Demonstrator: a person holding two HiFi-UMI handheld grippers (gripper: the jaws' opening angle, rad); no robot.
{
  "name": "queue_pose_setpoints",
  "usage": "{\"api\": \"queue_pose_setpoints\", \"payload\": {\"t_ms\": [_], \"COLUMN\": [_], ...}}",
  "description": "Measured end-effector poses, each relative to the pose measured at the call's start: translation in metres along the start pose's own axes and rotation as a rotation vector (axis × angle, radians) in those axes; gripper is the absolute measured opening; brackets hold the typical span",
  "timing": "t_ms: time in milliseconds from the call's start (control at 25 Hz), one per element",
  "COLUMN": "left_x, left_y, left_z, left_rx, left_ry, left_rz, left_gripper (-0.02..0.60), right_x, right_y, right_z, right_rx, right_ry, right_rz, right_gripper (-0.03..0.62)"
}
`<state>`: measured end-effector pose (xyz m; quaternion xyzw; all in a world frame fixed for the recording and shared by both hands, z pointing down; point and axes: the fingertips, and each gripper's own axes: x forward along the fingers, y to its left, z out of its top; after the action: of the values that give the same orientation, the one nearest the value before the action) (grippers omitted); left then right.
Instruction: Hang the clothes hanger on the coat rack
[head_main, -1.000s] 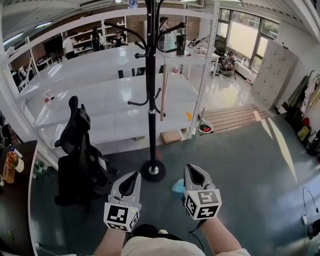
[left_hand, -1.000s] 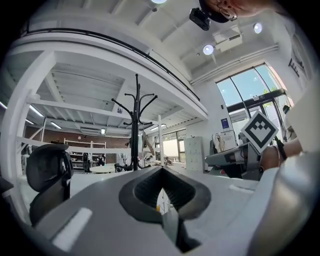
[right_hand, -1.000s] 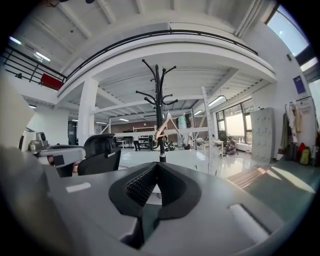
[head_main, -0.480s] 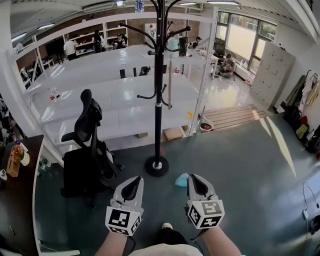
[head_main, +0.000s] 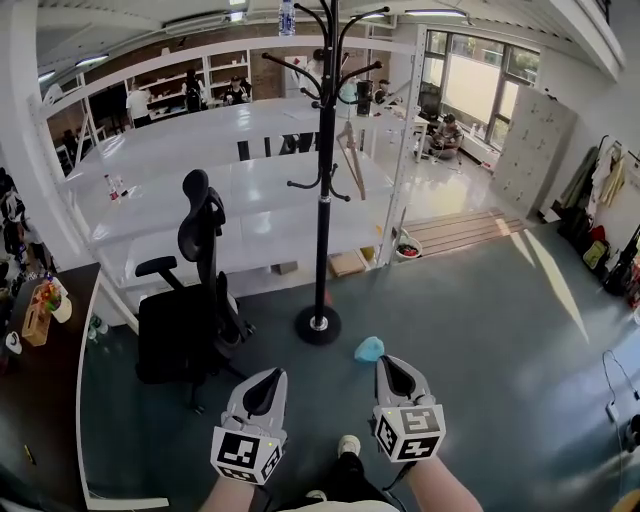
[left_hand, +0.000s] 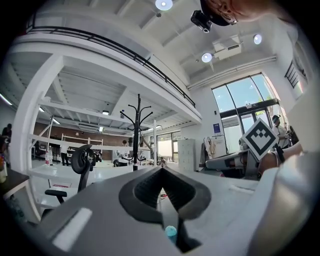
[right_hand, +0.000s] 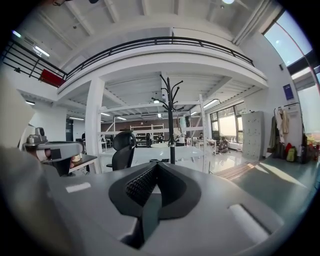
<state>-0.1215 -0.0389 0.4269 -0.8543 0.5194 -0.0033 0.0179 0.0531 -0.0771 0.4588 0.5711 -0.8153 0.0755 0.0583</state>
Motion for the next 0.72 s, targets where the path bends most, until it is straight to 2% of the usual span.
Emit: {"api": "queue_pose_setpoints", "payload": {"t_ms": [120,280,720], "left_x": [-0.02,-0.041,-0.058], "left_y": [-0.005,-0.006,-0.022], "left_z": [-0.006,0.001,0.019], "left_rx": [-0.011,-0.01,0.007], "left_ry": [0.015,-0.012,-0.048], "left_rz": [-0.001,0.017,0.026], "left_gripper": [0.0,0.0,0.0], "right_x": [-0.02,-0.038,-0.07], "right_y": [0.014,0.033,0.045], "right_z": [-0.009,-0.016,-0.008], "right_rx": [0.004,0.0,0.005], "right_ry": [0.015,0.011,-0.045], "right_rz": [-0.006,0.01,0.059], "right_gripper": [0.026,0.026,0.026]}}
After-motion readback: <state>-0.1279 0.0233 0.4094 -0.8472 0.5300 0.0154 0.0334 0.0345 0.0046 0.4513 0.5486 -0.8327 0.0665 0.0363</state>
